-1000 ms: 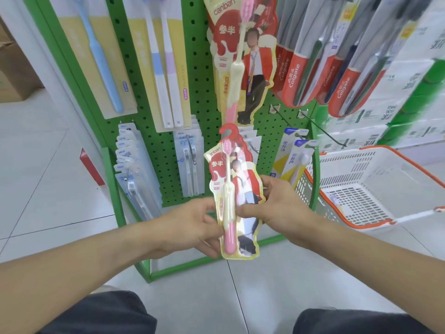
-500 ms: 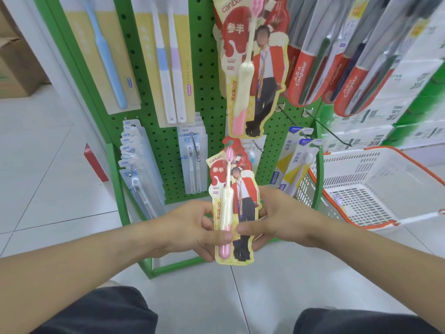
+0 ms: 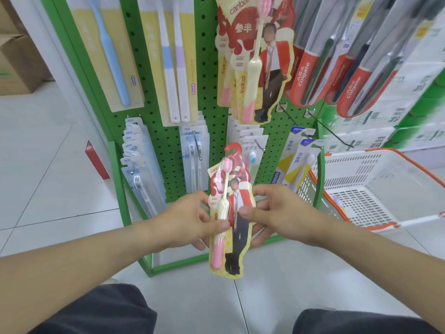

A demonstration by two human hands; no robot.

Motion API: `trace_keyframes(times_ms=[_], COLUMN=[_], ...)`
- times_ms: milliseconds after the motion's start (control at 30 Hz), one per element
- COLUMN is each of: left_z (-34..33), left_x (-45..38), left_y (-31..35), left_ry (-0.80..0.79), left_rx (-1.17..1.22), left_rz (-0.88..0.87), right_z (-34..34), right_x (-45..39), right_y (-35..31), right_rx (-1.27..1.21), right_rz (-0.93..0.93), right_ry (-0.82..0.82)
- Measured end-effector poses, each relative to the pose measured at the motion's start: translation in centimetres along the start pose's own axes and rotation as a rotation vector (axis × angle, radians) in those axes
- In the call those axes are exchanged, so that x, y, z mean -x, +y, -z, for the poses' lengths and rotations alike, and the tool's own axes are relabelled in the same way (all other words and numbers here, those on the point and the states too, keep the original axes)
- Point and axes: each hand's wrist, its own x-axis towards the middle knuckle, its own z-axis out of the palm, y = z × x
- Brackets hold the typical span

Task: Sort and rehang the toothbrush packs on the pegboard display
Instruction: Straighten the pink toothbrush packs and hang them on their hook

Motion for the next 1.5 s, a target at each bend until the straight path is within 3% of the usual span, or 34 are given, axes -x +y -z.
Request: trace_keyframes(times_ms=[200, 333, 400, 467, 567, 667, 833, 933, 1100, 1233, 1367, 1500], left_z=[-0.4, 0.3, 0.4, 0.3, -0.3, -1.2, -1.2, -0.7, -0.5, 0.2, 0.2, 0.2], left_x=[0.1, -0.1, -0.1, -0.1, 0.8, 1.4, 1.1, 1.1, 1.5, 1.2, 1.1, 1.0], left_y=[0.4, 0.5, 0.3, 0.0, 0.7, 1.4, 0.9, 0.8, 1.0, 0.7, 0.6, 0.8], left_ry=[0.254, 0.171, 0.117, 0.186, 0.29, 0.182, 0.127, -0.012, -0.248, -0.201, -0.087, 0.024], left_rx=[0.003, 0.01, -0.127, -0.351, -0.365, -0.323, -0.113, 0.0, 0.162, 0.152, -0.003, 0.041], left_rz=[-0.134, -0.094, -0.062, -0.07, -0.242, -0.34, -0.301, -0.278, -0.237, -0.172, -0.197, -0.2], right_z=[-0.7, -0.6, -0.6, -0.7, -1.1, -1.5, -1.4, -0.6, -0.4, 0.5, 0.9, 0.2], right_x=[-0.4, -0.4, -0.5, -0.6, -0.8, -0.9, -1.0, -1.3, -1.8, -2.2, -2.4, -2.3], right_y=[0.2, -0.1, 0.0, 0.1, 0.1, 0.3, 0.5, 1.0, 1.4, 1.6, 1.4, 0.8], right_rx=[0.041, -0.061, -0.083, -0.07, -0.099, -0.226, -0.278, -0.173, -0.205, -0.137, -0.122, -0.059], right_rz=[0.056, 0.062, 0.052, 0.034, 0.017, 0.022, -0.007, -0.005, -0.016, -0.016, 0.031, 0.133], right_ry=[0.011, 0.048, 0.113, 0.16, 0.194, 0.202, 0.192, 0.267, 0.371, 0.445, 0.466, 0.516])
